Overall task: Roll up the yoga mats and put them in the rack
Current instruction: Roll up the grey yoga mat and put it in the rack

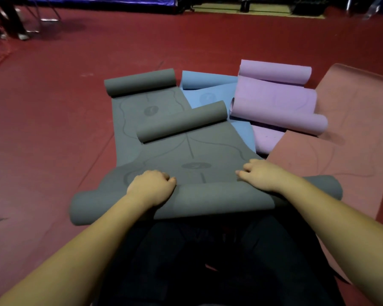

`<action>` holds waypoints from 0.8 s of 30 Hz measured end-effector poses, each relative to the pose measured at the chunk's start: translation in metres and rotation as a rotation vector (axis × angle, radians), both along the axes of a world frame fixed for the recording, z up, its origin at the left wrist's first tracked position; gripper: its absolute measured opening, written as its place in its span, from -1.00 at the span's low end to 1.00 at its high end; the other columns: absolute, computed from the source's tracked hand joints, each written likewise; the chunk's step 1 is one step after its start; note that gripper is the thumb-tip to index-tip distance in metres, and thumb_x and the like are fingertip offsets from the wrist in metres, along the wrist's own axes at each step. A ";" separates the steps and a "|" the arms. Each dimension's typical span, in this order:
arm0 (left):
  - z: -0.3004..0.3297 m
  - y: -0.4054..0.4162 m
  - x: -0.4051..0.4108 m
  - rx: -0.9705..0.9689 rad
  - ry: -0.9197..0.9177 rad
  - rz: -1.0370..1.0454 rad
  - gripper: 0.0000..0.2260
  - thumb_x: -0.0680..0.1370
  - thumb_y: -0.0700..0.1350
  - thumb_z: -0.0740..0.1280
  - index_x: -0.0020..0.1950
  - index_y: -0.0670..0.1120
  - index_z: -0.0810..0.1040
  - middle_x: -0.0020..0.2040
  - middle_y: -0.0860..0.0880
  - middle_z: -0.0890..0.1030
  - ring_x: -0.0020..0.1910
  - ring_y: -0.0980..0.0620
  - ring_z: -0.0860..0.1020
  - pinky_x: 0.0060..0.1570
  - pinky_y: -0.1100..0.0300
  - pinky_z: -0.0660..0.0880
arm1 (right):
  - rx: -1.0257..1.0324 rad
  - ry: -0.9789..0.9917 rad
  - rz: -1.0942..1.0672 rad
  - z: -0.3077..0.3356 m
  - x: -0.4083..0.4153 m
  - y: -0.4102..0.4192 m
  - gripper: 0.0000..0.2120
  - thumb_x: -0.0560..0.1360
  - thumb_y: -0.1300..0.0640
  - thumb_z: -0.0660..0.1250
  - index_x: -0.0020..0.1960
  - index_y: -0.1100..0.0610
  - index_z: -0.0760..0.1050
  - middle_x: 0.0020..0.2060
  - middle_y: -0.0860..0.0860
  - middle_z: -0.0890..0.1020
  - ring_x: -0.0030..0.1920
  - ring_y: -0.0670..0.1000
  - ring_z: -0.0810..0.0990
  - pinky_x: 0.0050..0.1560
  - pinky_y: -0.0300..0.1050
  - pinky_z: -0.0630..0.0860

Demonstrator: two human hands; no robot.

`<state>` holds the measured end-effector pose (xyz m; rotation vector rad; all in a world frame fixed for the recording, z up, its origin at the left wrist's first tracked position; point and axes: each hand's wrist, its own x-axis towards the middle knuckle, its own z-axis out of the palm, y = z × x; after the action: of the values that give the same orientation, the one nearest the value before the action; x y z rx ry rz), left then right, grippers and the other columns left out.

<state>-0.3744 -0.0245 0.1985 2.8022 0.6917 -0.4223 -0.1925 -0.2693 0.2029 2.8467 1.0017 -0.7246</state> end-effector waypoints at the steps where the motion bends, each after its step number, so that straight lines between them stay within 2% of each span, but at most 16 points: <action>1: 0.001 0.002 0.002 -0.033 0.020 0.013 -0.59 0.64 0.10 0.03 0.11 -0.06 0.61 0.16 -0.14 0.59 0.11 -0.15 0.52 0.03 0.06 0.41 | 0.064 -0.041 -0.017 -0.002 -0.001 -0.001 -0.57 0.63 -0.20 0.02 0.00 0.03 0.56 0.04 0.09 0.59 0.09 0.14 0.52 0.07 -0.03 0.45; 3: 0.003 0.004 0.007 -0.080 0.053 0.030 -0.63 0.63 0.08 0.07 0.02 -0.06 0.61 0.13 -0.14 0.62 0.00 -0.13 0.51 -0.02 0.09 0.41 | 0.153 -0.150 -0.041 -0.004 -0.005 -0.002 -0.51 0.64 -0.19 0.00 -0.23 0.06 0.50 -0.19 0.09 0.60 -0.09 0.15 0.53 -0.11 -0.04 0.46; 5: 0.006 0.007 0.014 -0.119 0.085 0.053 -0.69 0.62 0.06 0.10 -0.07 -0.06 0.56 0.13 -0.16 0.61 -0.04 -0.11 0.48 -0.01 0.08 0.40 | 0.192 -0.238 -0.066 -0.003 -0.010 -0.001 -0.45 0.65 -0.19 -0.02 -0.32 0.10 0.46 -0.27 0.12 0.57 -0.14 0.18 0.53 -0.17 -0.03 0.41; 6: 0.005 0.010 0.018 -0.137 0.105 0.065 -0.71 0.61 0.04 0.11 -0.07 -0.07 0.56 0.16 -0.17 0.60 -0.02 -0.12 0.48 0.02 0.07 0.41 | 0.191 -0.257 -0.073 -0.002 -0.013 -0.002 -0.43 0.65 -0.19 -0.03 -0.29 0.12 0.50 -0.24 0.14 0.60 -0.12 0.20 0.55 -0.17 -0.03 0.41; 8: 0.007 0.014 0.026 -0.173 0.156 0.092 -0.67 0.61 0.04 0.13 0.10 -0.12 0.59 0.26 -0.19 0.56 0.11 -0.16 0.50 0.10 0.05 0.41 | 0.185 -0.277 -0.067 -0.002 -0.021 -0.006 -0.40 0.64 -0.24 -0.06 -0.17 0.11 0.59 -0.16 0.12 0.64 -0.04 0.19 0.58 -0.11 -0.03 0.44; 11: 0.013 0.015 0.038 -0.203 0.243 0.081 -0.63 0.63 0.01 0.16 0.31 -0.17 0.53 0.38 -0.19 0.48 0.29 -0.17 0.46 0.20 0.07 0.36 | 0.227 -0.404 0.001 -0.013 -0.039 -0.016 -0.39 0.57 -0.32 -0.10 -0.08 0.05 0.59 -0.08 0.05 0.62 0.04 0.14 0.56 0.04 -0.02 0.41; 14: 0.012 0.017 0.046 -0.226 0.314 0.023 -0.64 0.65 0.00 0.15 0.34 -0.14 0.52 0.41 -0.16 0.46 0.32 -0.14 0.45 0.17 0.09 0.34 | 0.279 -0.472 -0.001 -0.028 -0.047 -0.022 -0.40 0.51 -0.33 -0.05 -0.04 0.06 0.61 -0.15 0.02 0.62 -0.05 0.14 0.58 0.03 0.00 0.40; 17: 0.005 0.020 0.051 -0.225 0.351 -0.006 -0.67 0.64 0.01 0.15 0.28 -0.10 0.55 0.37 -0.15 0.50 0.21 -0.12 0.48 0.13 0.09 0.34 | 0.294 -0.506 -0.014 -0.033 -0.044 -0.021 -0.44 0.51 -0.29 -0.01 -0.13 0.08 0.59 -0.26 0.02 0.62 -0.16 0.15 0.59 -0.08 -0.01 0.40; 19: 0.001 0.022 0.051 -0.204 0.307 0.015 -0.66 0.65 0.01 0.14 0.26 -0.13 0.57 0.32 -0.16 0.52 0.22 -0.14 0.49 0.14 0.08 0.36 | 0.286 -0.525 -0.018 -0.032 -0.040 -0.017 -0.44 0.50 -0.28 -0.03 -0.20 0.09 0.58 -0.29 0.03 0.61 -0.18 0.16 0.59 -0.14 -0.03 0.36; 21: 0.000 0.023 0.049 -0.147 0.148 0.044 -0.64 0.66 0.03 0.10 0.20 -0.14 0.59 0.25 -0.18 0.57 0.19 -0.18 0.51 0.10 0.06 0.40 | 0.271 -0.523 -0.009 -0.031 -0.036 -0.012 -0.40 0.48 -0.30 -0.09 -0.23 0.08 0.55 -0.28 0.05 0.62 -0.17 0.17 0.60 -0.19 -0.04 0.27; 24: 0.000 0.017 0.035 0.030 -0.177 0.056 -0.61 0.67 0.06 0.07 -0.10 -0.12 0.59 -0.03 -0.19 0.64 -0.07 -0.19 0.55 -0.16 0.08 0.41 | 0.268 -0.516 0.005 -0.030 -0.029 -0.009 -0.36 0.43 -0.32 -0.21 -0.24 0.06 0.49 -0.22 0.05 0.63 -0.12 0.17 0.59 -0.18 -0.04 0.19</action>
<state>-0.3389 -0.0077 0.1981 2.7968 0.7405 -0.1521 -0.2219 -0.2781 0.1733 2.9910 1.0741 0.1662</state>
